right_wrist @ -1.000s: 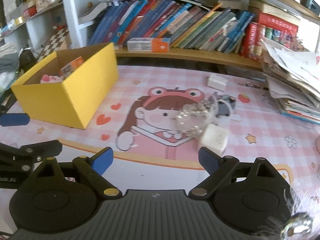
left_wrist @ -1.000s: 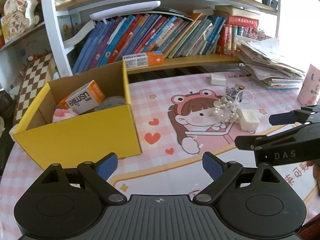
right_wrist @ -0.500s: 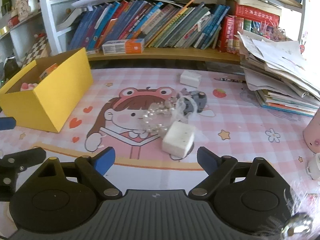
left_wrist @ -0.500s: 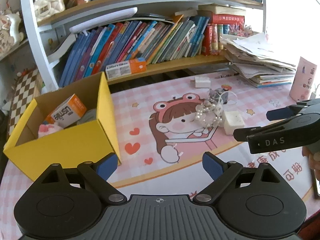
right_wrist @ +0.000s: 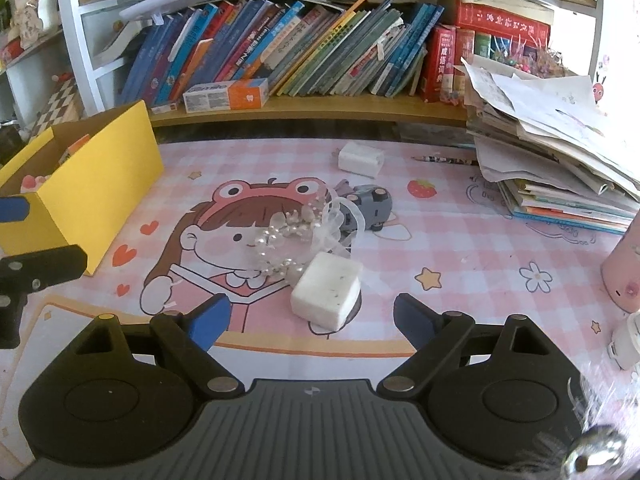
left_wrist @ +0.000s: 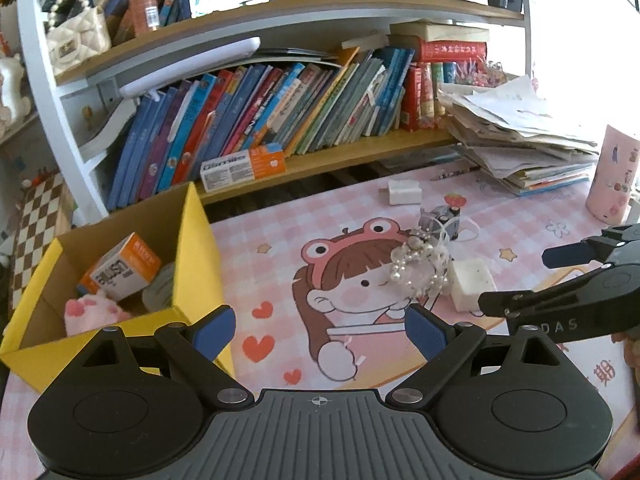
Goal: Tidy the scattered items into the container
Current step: 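Move the left tool onto the pearl hair clip while the right tool approaches the white block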
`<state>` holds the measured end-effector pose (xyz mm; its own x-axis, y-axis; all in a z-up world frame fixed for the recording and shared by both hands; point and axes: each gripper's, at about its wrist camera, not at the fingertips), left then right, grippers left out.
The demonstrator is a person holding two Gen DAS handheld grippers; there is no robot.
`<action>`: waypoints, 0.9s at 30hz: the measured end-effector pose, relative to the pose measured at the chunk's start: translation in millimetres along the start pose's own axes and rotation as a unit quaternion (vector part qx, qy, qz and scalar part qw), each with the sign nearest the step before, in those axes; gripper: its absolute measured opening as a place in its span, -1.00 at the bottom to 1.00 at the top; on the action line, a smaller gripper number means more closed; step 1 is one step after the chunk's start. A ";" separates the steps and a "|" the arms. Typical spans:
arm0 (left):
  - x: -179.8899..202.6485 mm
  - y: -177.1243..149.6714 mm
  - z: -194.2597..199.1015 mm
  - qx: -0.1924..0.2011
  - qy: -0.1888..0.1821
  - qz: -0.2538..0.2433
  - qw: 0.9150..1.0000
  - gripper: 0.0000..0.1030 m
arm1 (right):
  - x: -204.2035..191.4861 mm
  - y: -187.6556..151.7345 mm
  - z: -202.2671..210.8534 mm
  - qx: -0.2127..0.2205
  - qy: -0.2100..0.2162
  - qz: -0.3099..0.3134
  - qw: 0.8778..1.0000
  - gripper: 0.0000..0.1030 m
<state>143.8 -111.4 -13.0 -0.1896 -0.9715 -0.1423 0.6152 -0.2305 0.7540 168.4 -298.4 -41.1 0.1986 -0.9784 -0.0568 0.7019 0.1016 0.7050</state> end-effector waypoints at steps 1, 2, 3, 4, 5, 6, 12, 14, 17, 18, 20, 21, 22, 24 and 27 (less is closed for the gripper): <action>1.8 1.4 -2.8 -0.001 -0.003 -0.001 1.000 0.82 | 1.2 0.3 -2.0 -0.002 -0.001 0.000 1.000 0.69; 3.6 2.6 -5.5 -0.002 -0.006 -0.003 1.000 0.82 | 2.8 0.5 -4.3 -0.004 -0.001 -0.001 1.000 0.67; 5.1 3.3 -7.4 -0.003 -0.009 -0.005 1.000 0.82 | 4.0 0.7 -6.5 -0.006 -0.002 -0.001 1.000 0.64; 6.8 4.0 -9.4 -0.004 -0.011 -0.007 1.000 0.82 | 5.7 1.1 -9.2 -0.008 -0.003 -0.001 1.000 0.62; 9.1 4.9 -12.1 -0.005 -0.014 -0.009 1.000 0.82 | 8.7 2.4 -10.5 -0.007 -0.003 -0.003 1.000 0.60; 11.5 5.7 -14.9 -0.007 -0.018 -0.012 1.000 0.82 | 11.6 3.7 -11.7 -0.007 -0.004 -0.006 1.000 0.58; 26.7 9.2 -34.6 -0.019 -0.037 -0.031 0.999 0.81 | 29.4 11.4 -19.5 -0.004 -0.009 -0.019 1.000 0.52; 33.0 10.2 -42.5 -0.023 -0.045 -0.040 0.998 0.80 | 35.3 13.9 -22.0 -0.003 -0.010 -0.023 1.000 0.47; 43.5 12.1 -54.3 -0.023 -0.056 -0.059 0.996 0.79 | 44.0 17.1 -25.6 -0.005 -0.007 -0.031 0.999 0.34; 47.2 12.8 -58.7 -0.023 -0.059 -0.066 0.996 0.77 | 45.5 17.4 -27.2 -0.008 -0.004 -0.032 0.999 0.29; 53.8 13.9 -68.0 -0.027 -0.064 -0.083 0.994 0.60 | 47.1 17.5 -31.5 -0.016 0.005 -0.035 0.999 0.21; 57.2 14.7 -73.9 -0.033 -0.065 -0.092 0.993 0.49 | 47.4 17.3 -33.4 -0.020 0.010 -0.036 0.999 0.20; 59.3 15.4 -79.8 -0.037 -0.069 -0.099 0.992 0.44 | 47.1 16.9 -34.9 -0.025 0.016 -0.038 0.999 0.19; 61.6 17.4 -92.6 -0.043 -0.080 -0.109 0.990 0.25 | 46.5 15.8 -37.7 -0.033 0.026 -0.044 0.998 0.18; 65.8 19.4 -110.7 -0.049 -0.096 -0.127 0.986 0.14 | 45.7 14.5 -39.8 -0.041 0.033 -0.045 0.998 0.11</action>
<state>228.0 -185.9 -78.7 -0.4831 -0.8555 -0.1864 0.5987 -0.4781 0.6426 214.9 -334.4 -61.6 0.1754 -0.9706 -0.1651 0.7715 0.0313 0.6355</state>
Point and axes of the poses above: each gripper's, at about its wrist camera, not at the fingertips, and z roughly against the way its jaws point, x to its right, y to its top, and after that the axes turned 1 degree about -x, right-handed
